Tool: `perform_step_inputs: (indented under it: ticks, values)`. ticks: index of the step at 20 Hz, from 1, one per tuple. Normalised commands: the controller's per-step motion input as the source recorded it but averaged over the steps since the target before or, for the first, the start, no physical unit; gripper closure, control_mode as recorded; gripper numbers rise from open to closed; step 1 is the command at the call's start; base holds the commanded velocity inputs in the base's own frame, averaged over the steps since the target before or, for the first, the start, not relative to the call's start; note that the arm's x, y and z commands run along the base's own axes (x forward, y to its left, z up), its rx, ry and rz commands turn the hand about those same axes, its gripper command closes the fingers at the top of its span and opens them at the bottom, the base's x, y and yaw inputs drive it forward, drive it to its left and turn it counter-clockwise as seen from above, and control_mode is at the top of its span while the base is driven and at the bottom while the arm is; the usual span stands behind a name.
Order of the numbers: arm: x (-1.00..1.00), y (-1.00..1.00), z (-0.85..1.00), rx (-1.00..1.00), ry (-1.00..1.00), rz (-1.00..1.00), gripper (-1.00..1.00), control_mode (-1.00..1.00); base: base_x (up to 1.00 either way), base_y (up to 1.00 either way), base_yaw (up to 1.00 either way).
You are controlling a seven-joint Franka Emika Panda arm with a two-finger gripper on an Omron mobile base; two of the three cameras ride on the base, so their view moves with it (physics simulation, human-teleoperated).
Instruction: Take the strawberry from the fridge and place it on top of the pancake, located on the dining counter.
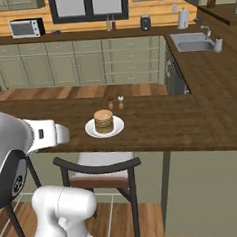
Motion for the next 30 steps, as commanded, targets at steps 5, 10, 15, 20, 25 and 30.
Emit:
perform_step_inputs:
  ticks: [5,10,15,20,25,30]
  values:
    - [0.60,0.00,-0.01,-0.02,0.52,-0.03,1.00,-1.00,0.40,0.00,0.00]
    - [1.00,0.00,-0.20,-0.06,0.81,-0.06,1.00,-1.00,0.00,0.00,0.00]
    - [1.00,-0.02,-0.40,0.00,0.34,0.00,1.00,-1.00,0.00,0.00,0.00]
    - [1.00,-0.01,-0.50,0.00,0.02,0.00,1.00,-1.00,0.00,0.00,0.00]
    - [1.00,0.00,-0.41,0.00,-0.03,0.00,1.00,-1.00,0.00,0.00,0.00]
    - [1.00,0.00,-0.28,0.00,0.03,0.00,1.00,-1.00,0.00,0.00,0.00]
